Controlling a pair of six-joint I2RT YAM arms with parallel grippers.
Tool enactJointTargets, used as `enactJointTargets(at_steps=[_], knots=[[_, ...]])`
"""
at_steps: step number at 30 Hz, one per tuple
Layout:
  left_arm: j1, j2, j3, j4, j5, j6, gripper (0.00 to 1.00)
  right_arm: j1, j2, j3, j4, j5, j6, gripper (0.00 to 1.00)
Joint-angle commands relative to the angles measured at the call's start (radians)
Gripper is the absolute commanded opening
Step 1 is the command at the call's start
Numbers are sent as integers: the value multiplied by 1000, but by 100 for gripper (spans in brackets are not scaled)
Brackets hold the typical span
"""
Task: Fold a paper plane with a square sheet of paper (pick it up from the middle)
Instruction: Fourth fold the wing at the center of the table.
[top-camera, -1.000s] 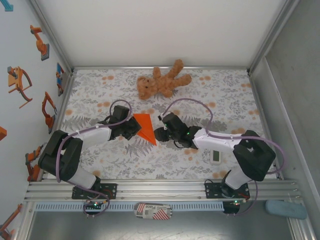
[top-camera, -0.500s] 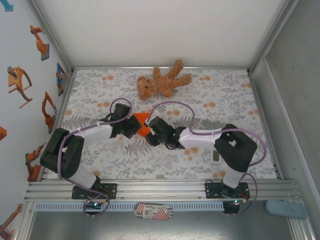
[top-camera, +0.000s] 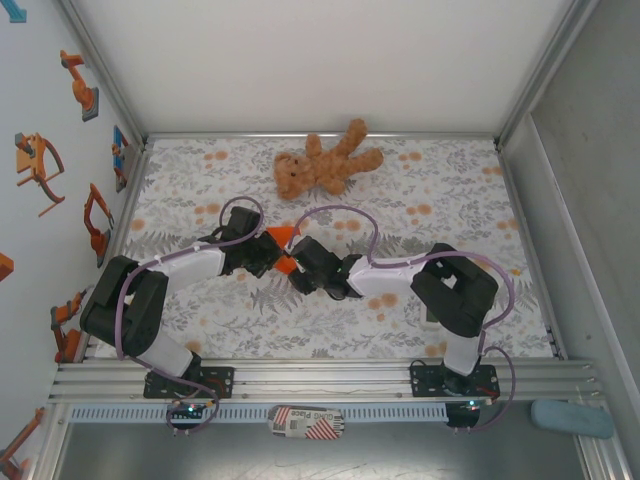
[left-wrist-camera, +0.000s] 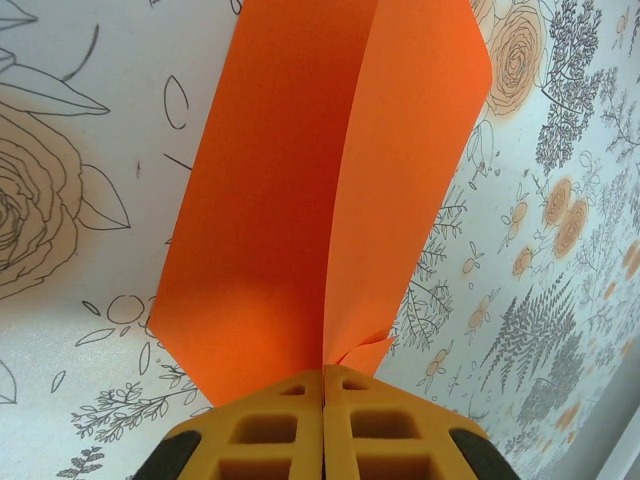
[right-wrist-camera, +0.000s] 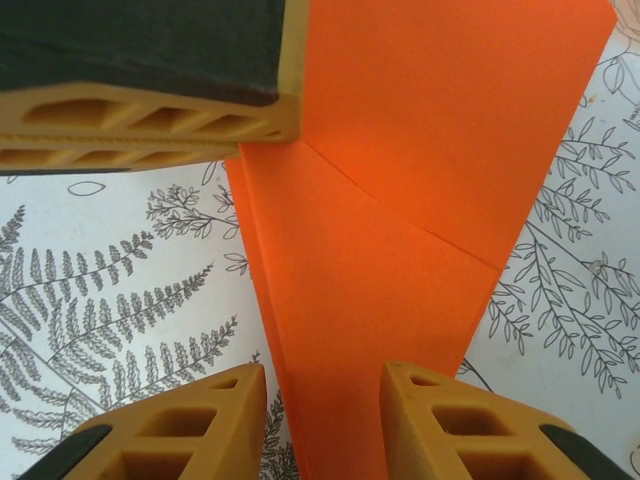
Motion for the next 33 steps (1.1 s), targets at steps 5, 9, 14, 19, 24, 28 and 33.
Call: enactJointTargets(at_steps=[5, 9, 14, 19, 24, 28, 33], knots=[[1, 2, 24, -24, 14, -14, 9, 5, 24, 9, 34, 42, -16, 31], [2, -1, 28, -26, 19, -17, 10, 5, 30, 9, 34, 39, -22, 29], [6, -3, 29, -25, 29, -21, 11, 6, 33, 4, 35, 38, -30, 28], [10, -4, 31, -26, 35, -22, 11, 5, 32, 0, 34, 39, -32, 26], [18, -5, 35, -25, 45, -22, 12, 6, 35, -1, 31, 37, -39, 26], [34, -14, 35, -26, 55, -19, 14, 6, 32, -7, 34, 36, -44, 23], [61, -19, 37, -34, 70, 3, 13, 5, 20, -15, 44, 34, -50, 20]])
